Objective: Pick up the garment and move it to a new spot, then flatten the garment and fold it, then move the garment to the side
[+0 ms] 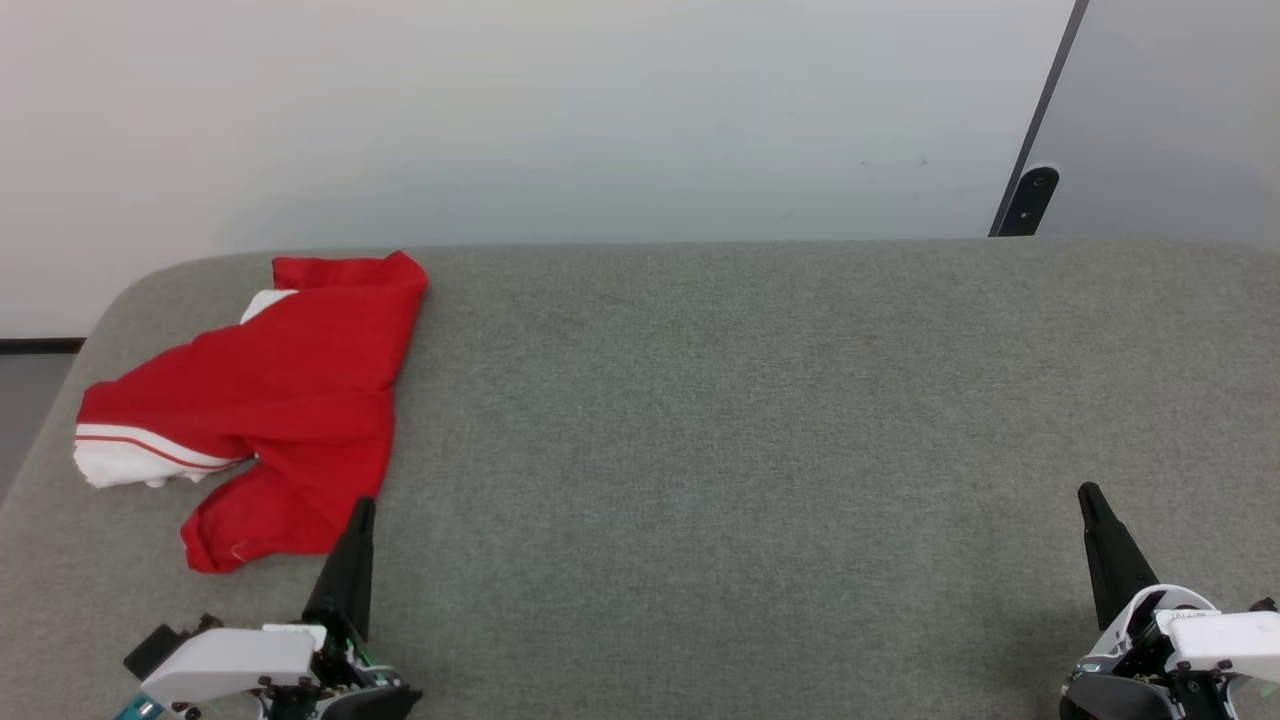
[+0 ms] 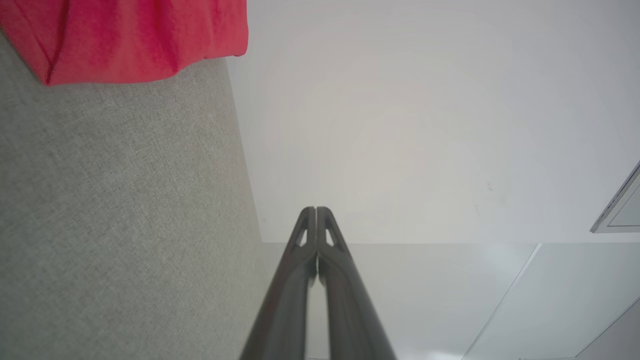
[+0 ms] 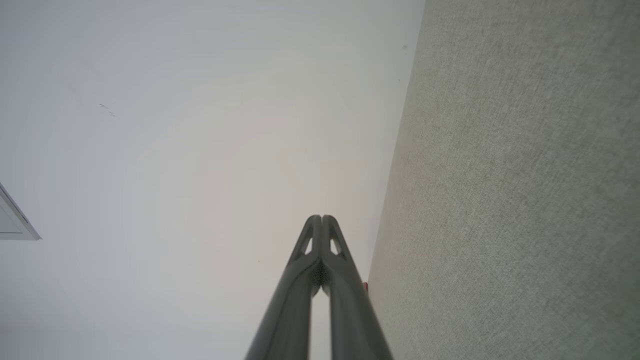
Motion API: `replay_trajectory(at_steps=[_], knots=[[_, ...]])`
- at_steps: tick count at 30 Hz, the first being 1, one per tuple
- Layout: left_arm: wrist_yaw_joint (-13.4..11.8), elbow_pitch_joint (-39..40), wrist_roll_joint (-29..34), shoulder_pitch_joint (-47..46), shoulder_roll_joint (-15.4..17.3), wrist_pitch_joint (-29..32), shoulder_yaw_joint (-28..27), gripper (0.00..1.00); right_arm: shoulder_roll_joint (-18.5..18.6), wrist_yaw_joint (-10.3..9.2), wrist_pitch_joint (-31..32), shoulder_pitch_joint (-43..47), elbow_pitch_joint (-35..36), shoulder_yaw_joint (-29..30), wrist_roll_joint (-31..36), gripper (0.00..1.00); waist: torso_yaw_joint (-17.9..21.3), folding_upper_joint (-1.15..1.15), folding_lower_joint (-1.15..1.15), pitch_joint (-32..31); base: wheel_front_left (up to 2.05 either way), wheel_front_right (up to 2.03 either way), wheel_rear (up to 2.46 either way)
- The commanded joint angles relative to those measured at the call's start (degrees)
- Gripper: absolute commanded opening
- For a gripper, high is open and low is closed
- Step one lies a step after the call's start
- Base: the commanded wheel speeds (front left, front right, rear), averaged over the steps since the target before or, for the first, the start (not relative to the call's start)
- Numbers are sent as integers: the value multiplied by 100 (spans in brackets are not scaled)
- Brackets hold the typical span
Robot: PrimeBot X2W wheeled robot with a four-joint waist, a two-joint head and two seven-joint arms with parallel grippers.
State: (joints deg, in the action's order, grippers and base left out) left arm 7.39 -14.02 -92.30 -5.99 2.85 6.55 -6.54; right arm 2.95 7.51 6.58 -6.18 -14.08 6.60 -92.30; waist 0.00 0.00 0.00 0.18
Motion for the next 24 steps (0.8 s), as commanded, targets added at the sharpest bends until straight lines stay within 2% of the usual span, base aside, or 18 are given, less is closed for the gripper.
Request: replay_trajectory(at_steps=[1,22,23,24], knots=[[20,-3,-22,-57,-3,11,-7,0,-21,-4,9,-22,0,-21,-23,0,0,0,0,0,0,0,0],[20,-3,-22,-58,-3,11,-7,0,-21,-4,9,-22,0,-21,-23,0,0,0,0,0,0,0,0],[0,1,0,1,0,-1,2,100,0,0,-2,1,2,-2,2,100,0,0,0,0,0,0,0],[-1,-30,2,28,-7,-6,11,100,-1,0,-7,14,-37,-2,5,100,0,0,0,0,0,0,0]])
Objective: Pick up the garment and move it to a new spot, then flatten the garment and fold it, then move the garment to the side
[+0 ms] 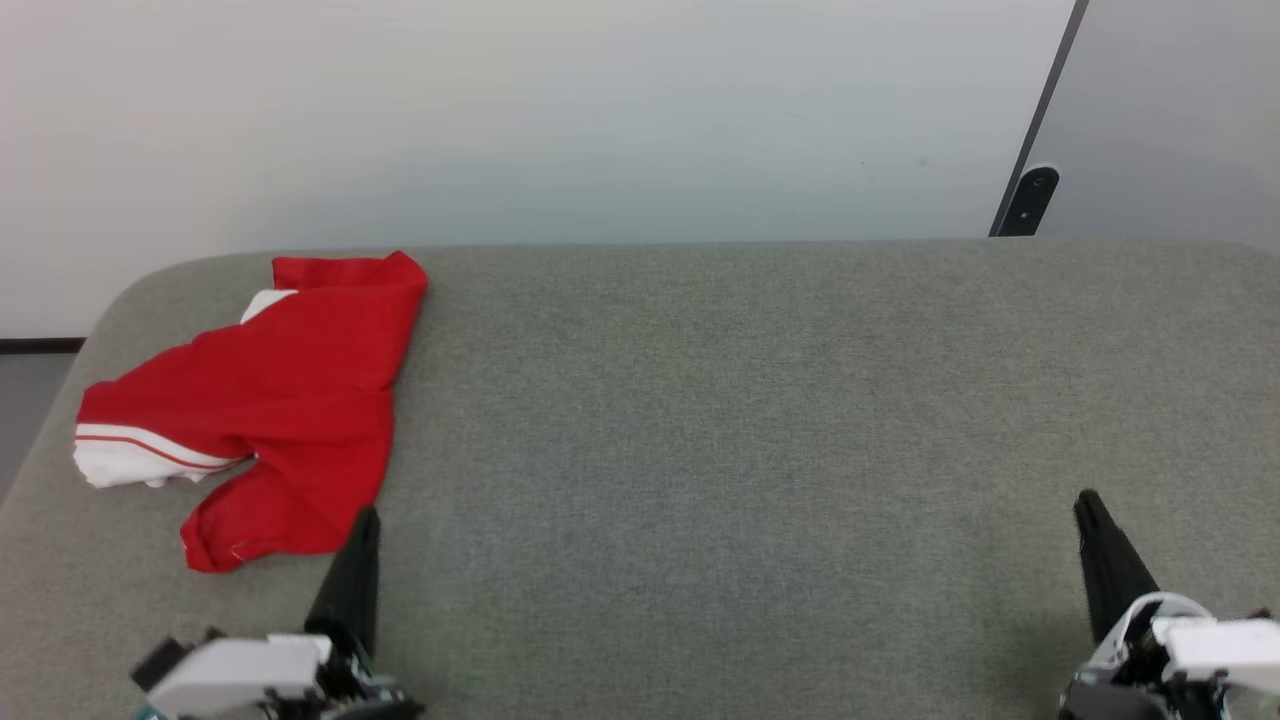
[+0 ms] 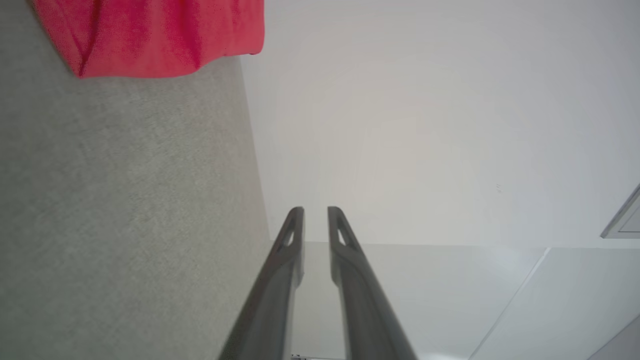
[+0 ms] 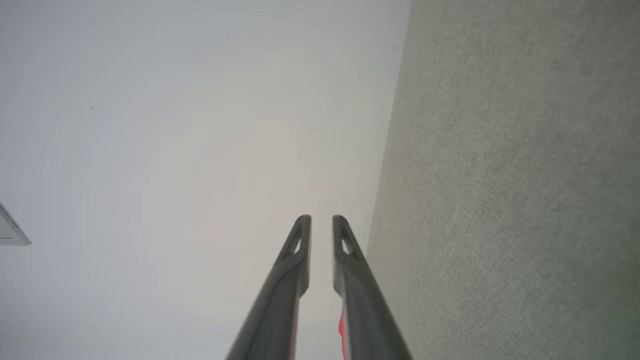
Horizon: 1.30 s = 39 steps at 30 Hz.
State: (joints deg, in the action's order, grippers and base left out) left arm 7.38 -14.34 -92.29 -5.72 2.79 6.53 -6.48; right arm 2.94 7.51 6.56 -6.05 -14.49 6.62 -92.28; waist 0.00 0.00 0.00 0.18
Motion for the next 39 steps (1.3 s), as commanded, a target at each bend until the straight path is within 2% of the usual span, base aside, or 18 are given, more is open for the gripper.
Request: replay_trajectory(at_steps=[1,5,21,39], knots=[[-5,-47,2,47,-12,-6,12,100,-4,-1,-8,33,-45,-5,4,100,0,0,0,0,0,0,0],[-8,-186,6,202,-55,-19,47,100,-20,-4,-20,177,-170,-19,11,100,0,0,0,1,0,0,0],[-3,178,212,385,-39,-471,572,100,-15,-4,-473,371,195,-465,335,100,2,0,0,-7,0,0,0],[2,491,760,535,-24,-887,991,100,-11,-3,-890,543,451,-872,1003,100,2,0,0,-39,0,0,0]])
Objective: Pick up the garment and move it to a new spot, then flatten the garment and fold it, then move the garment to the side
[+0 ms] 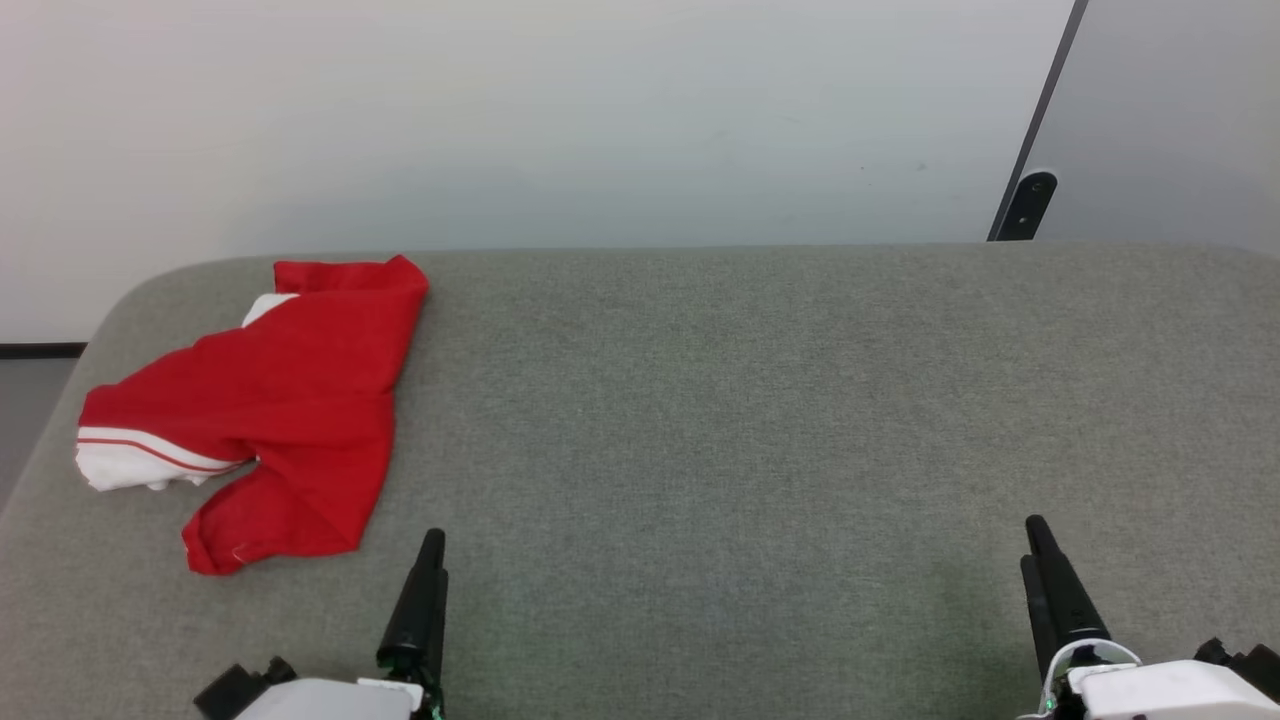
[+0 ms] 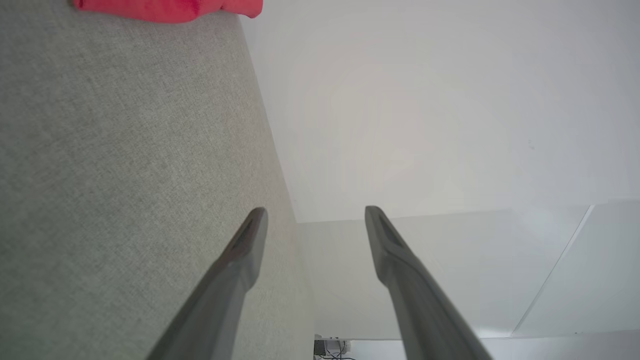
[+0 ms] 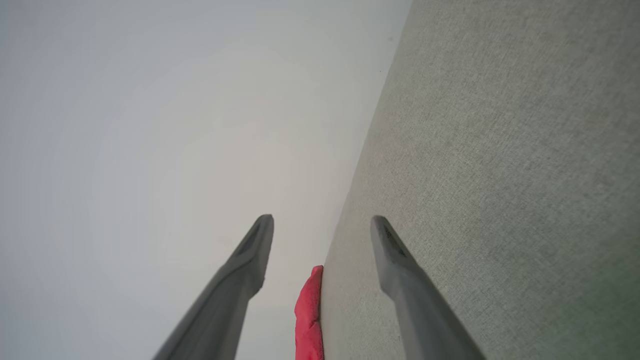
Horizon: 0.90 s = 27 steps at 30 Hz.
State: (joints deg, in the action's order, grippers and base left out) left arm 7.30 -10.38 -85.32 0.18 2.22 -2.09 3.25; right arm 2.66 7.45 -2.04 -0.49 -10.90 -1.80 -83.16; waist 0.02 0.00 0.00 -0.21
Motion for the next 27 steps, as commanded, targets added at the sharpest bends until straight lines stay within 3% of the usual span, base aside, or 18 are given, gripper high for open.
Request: replay_trajectory(at_steps=[1,8,16,27], knots=[[10,100,150,-55,33,-46,36,100,17,3,-53,-11,97,-48,173,100,2,0,0,-2,0,0,0],[12,189,1191,-27,40,-188,4,100,18,3,-193,-3,90,-47,1104,100,16,0,0,-12,0,0,0],[-64,214,3224,27,164,-338,156,100,20,3,-343,29,182,143,2962,100,27,0,0,-32,0,0,0],[-127,502,4739,159,193,-526,83,100,22,4,-531,118,391,244,4986,100,41,0,0,-71,0,0,0]])
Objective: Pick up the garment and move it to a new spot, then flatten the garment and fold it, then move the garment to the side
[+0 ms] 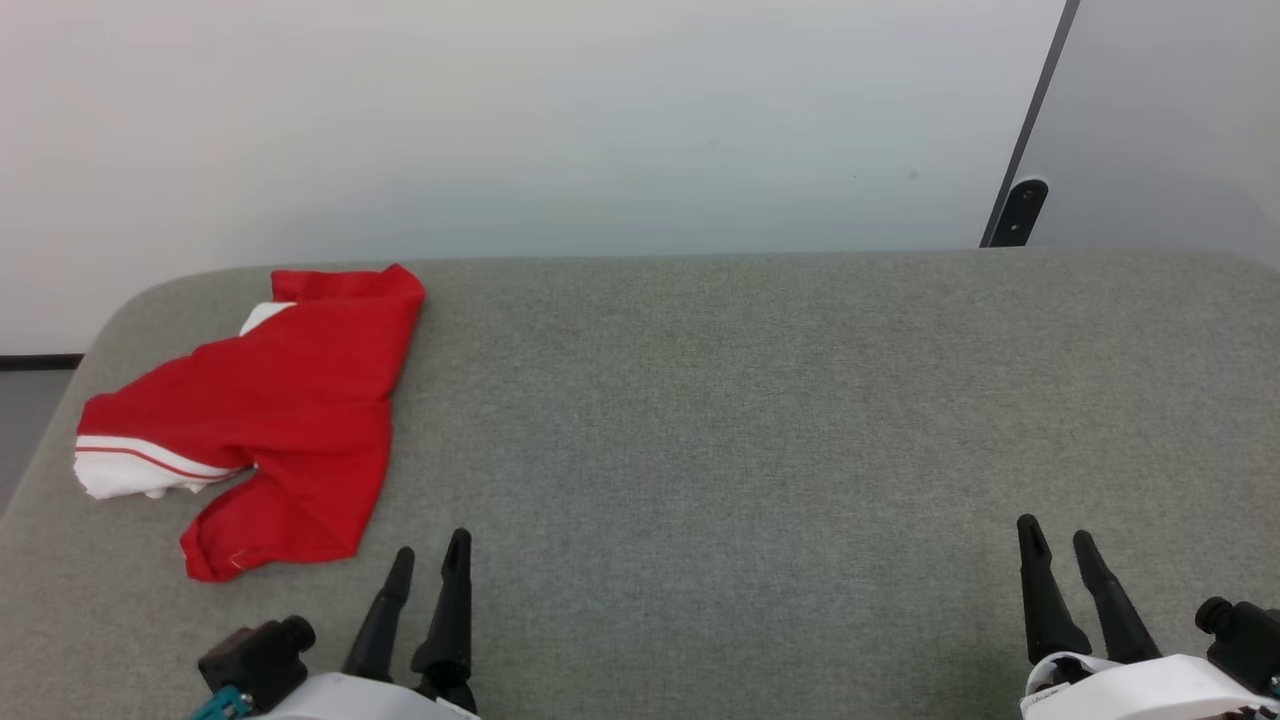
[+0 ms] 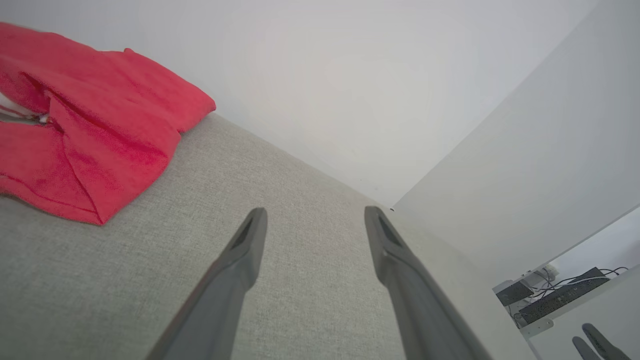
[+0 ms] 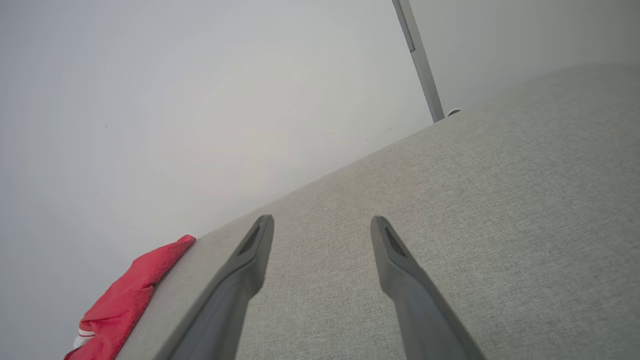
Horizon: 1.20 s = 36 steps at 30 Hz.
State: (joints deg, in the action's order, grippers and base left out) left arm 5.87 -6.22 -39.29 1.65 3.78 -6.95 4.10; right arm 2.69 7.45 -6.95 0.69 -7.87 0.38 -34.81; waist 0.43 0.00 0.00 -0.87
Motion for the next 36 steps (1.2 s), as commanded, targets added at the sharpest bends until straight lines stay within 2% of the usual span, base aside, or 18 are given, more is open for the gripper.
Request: replay_trajectory(at_steps=[1,17,36], knots=[[29,119,232,22,49,-57,-8,100,19,4,-56,17,95,31,260,100,0,0,0,-10,0,0,0],[144,388,1307,269,231,-295,55,100,22,4,-294,224,78,129,1424,100,25,0,0,-188,0,0,0],[165,809,2353,447,398,-536,143,100,23,4,-531,396,135,162,2293,100,9,0,0,-290,0,0,0]])
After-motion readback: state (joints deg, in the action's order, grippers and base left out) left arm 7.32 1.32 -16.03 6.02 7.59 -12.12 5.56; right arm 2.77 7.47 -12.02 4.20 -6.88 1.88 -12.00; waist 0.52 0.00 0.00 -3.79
